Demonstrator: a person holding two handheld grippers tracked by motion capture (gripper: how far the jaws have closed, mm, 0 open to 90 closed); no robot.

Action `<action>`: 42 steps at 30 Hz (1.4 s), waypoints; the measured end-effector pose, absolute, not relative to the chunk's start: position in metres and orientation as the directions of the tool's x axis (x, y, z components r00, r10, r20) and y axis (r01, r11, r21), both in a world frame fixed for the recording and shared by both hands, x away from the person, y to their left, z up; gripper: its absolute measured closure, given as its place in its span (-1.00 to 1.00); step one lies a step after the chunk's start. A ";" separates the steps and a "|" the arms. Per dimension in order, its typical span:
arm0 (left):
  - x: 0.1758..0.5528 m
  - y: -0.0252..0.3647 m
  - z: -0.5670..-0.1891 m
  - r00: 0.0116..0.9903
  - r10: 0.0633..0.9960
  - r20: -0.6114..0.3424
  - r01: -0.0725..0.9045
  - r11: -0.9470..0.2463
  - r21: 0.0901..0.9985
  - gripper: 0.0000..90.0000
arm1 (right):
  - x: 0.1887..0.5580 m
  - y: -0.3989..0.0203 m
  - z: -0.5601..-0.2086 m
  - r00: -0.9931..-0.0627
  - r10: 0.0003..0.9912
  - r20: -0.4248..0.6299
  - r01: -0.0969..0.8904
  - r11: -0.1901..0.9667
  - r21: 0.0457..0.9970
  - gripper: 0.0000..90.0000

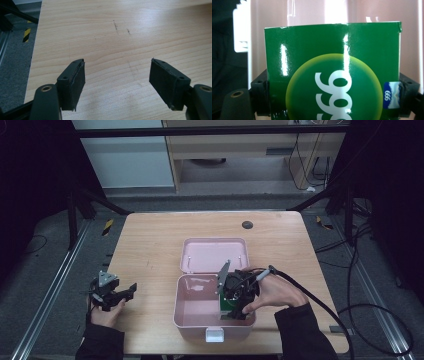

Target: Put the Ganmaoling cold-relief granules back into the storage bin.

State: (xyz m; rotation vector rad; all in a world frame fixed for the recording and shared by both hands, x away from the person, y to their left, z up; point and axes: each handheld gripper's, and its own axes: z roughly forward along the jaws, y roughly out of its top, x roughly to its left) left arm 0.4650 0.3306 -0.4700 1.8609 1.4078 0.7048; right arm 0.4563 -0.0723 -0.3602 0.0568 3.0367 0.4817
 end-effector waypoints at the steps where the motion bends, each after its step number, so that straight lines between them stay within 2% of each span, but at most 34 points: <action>1: 0.465 0.331 -0.470 0.265 0.964 0.015 0.590 -0.174 0.788 -0.37 | 0.456 -0.072 -0.360 -0.997 0.047 -0.060 0.026 0.950 0.310 -0.65; 31: 0.465 0.330 -0.470 0.264 0.964 0.019 0.591 -0.178 0.787 -0.37 | 0.461 -0.075 -0.388 -0.998 0.053 -0.041 0.039 0.957 0.288 -0.67; 42: 0.466 0.330 -0.470 0.265 0.964 0.019 0.592 -0.178 0.786 -0.37 | 0.464 -0.076 -0.390 -0.997 0.066 -0.049 0.050 0.960 0.275 -0.76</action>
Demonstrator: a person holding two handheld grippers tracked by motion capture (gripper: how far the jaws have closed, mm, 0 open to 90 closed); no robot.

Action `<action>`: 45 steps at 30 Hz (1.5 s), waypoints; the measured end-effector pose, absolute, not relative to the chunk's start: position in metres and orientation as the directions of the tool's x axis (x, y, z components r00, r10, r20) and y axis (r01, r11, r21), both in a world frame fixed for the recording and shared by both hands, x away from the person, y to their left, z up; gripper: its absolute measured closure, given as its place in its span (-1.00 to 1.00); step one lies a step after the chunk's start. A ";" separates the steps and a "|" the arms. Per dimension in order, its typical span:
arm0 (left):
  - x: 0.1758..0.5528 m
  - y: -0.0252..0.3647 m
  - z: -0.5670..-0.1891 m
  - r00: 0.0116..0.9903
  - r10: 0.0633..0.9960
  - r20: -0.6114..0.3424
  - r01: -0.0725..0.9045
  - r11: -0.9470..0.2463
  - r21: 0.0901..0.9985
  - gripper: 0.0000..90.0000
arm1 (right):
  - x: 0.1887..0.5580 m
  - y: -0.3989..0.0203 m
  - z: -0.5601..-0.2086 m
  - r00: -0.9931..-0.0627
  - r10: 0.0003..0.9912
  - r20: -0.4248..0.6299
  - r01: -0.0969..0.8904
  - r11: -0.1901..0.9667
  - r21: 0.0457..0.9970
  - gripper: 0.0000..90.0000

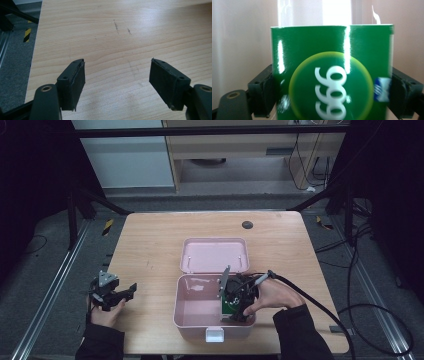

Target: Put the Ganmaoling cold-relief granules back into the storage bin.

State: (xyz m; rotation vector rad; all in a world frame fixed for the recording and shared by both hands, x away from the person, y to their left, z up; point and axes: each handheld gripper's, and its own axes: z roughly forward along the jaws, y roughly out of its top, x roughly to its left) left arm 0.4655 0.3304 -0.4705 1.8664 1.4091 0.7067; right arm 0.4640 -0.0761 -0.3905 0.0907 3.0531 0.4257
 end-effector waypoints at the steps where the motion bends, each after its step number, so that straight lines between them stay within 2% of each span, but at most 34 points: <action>1: 0.466 0.330 -0.470 0.265 0.964 0.020 0.592 -0.179 0.786 -0.37 | 0.464 -0.077 -0.389 -0.996 0.070 -0.051 0.052 0.957 0.285 -0.76; 10: 0.466 0.330 -0.471 0.265 0.964 0.019 0.592 -0.179 0.786 -0.37 | 0.460 -0.094 -0.360 -0.988 0.122 -0.100 0.069 0.904 0.422 -0.78; 11: 0.465 0.330 -0.470 0.265 0.964 0.019 0.593 -0.178 0.786 -0.37 | 0.459 -0.100 -0.352 -0.982 0.151 -0.113 0.081 0.881 0.467 -0.79; 21: 0.465 0.330 -0.470 0.266 0.964 0.010 0.593 -0.172 0.786 -0.32 | 0.454 -0.136 -0.320 -0.943 0.276 -0.187 0.103 0.776 0.622 -0.78; 22: 0.465 0.330 -0.470 0.267 0.964 0.008 0.593 -0.171 0.787 -0.32 | 0.453 -0.145 -0.318 -0.929 0.315 -0.194 0.119 0.751 0.650 -0.79; 27: 0.465 0.330 -0.470 0.265 0.964 0.007 0.593 -0.169 0.787 -0.32 | 0.453 -0.168 -0.320 -0.886 0.415 -0.207 0.166 0.700 0.695 -0.85; 36: 0.466 0.330 -0.471 0.265 0.964 0.010 0.595 -0.171 0.785 -0.32 | 0.450 -0.202 -0.333 -0.828 0.531 -0.181 0.224 0.609 0.761 -0.87; 40: 0.465 0.330 -0.471 0.264 0.965 0.009 0.595 -0.170 0.785 -0.32 | 0.453 -0.217 -0.347 -0.751 0.641 -0.159 0.275 0.523 0.807 -0.88; 41: 0.465 0.330 -0.471 0.264 0.965 0.009 0.595 -0.170 0.785 -0.32 | 0.453 -0.217 -0.347 -0.751 0.641 -0.159 0.275 0.523 0.807 -0.88; 42: 0.465 0.330 -0.471 0.264 0.965 0.009 0.596 -0.170 0.785 -0.32 | 0.454 -0.223 -0.355 -0.714 0.686 -0.139 0.294 0.474 0.830 -0.87; 44: 0.465 0.330 -0.471 0.265 0.964 0.010 0.596 -0.172 0.784 -0.32 | 0.455 -0.226 -0.359 -0.695 0.708 -0.126 0.307 0.451 0.838 -0.88; 45: 0.466 0.330 -0.471 0.264 0.965 0.010 0.597 -0.171 0.784 -0.32 | 0.456 -0.231 -0.369 -0.644 0.756 -0.114 0.328 0.408 0.852 -0.88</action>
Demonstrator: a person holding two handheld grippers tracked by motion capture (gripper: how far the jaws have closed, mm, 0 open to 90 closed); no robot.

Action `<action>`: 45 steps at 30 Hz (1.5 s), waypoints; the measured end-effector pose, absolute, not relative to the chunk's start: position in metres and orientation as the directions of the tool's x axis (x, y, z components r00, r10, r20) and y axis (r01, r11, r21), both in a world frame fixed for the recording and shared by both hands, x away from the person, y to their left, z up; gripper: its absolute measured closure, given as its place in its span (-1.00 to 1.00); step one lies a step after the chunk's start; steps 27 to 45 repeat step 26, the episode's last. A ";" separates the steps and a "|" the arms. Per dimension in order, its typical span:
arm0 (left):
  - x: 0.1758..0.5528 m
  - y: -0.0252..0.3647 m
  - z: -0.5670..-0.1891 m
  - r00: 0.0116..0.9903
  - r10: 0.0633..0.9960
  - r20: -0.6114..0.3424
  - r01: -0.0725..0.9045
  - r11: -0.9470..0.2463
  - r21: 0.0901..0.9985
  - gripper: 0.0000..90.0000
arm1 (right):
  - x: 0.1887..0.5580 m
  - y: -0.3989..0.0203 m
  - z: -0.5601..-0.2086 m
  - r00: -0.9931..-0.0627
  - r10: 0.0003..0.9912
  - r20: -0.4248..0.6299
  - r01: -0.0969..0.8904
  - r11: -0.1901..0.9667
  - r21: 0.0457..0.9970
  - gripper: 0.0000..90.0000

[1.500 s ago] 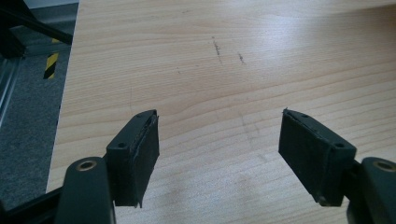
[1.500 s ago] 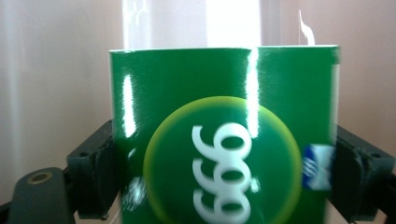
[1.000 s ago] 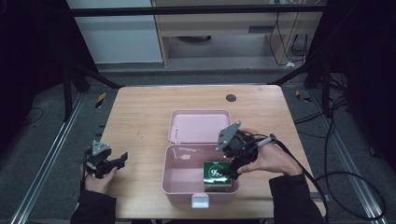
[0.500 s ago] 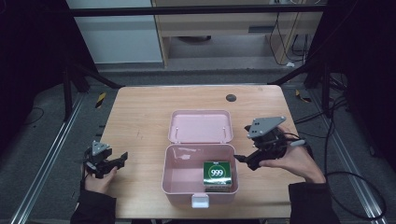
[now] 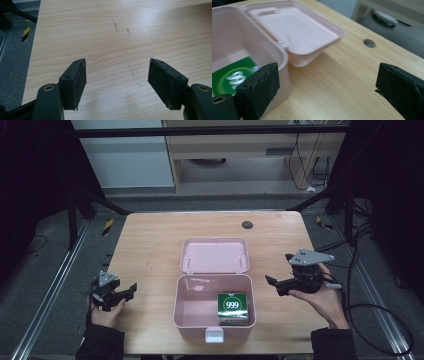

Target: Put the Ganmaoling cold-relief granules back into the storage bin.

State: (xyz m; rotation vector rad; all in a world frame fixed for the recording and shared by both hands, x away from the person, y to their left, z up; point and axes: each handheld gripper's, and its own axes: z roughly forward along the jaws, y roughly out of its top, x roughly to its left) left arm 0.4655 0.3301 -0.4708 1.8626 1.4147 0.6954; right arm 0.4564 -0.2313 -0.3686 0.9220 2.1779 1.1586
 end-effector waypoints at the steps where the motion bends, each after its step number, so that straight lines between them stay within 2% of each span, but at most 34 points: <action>1: 0.465 0.330 -0.471 0.263 0.965 0.009 0.597 -0.170 0.784 -0.32 | 0.457 -0.234 -0.374 -0.620 0.777 -0.110 0.341 0.394 0.854 -0.89; 10: 0.466 0.331 -0.471 0.259 0.966 0.008 0.599 -0.167 0.783 -0.30 | 0.467 -0.255 -0.420 -0.471 0.876 -0.107 0.438 0.337 0.833 -0.90; 18: 0.469 0.331 -0.474 0.255 0.967 0.004 0.613 -0.165 0.773 -0.20 | 0.469 -0.271 -0.451 -0.401 0.911 -0.099 0.501 0.308 0.809 -0.90; 25: 0.473 0.335 -0.479 0.239 0.971 0.008 0.626 -0.161 0.763 -0.19 | 0.475 -0.287 -0.474 -0.319 0.943 -0.100 0.580 0.277 0.766 -0.90; 45: 0.473 0.335 -0.479 0.239 0.971 0.008 0.626 -0.161 0.763 -0.20 | 0.475 -0.287 -0.474 -0.319 0.943 -0.100 0.580 0.277 0.766 -0.90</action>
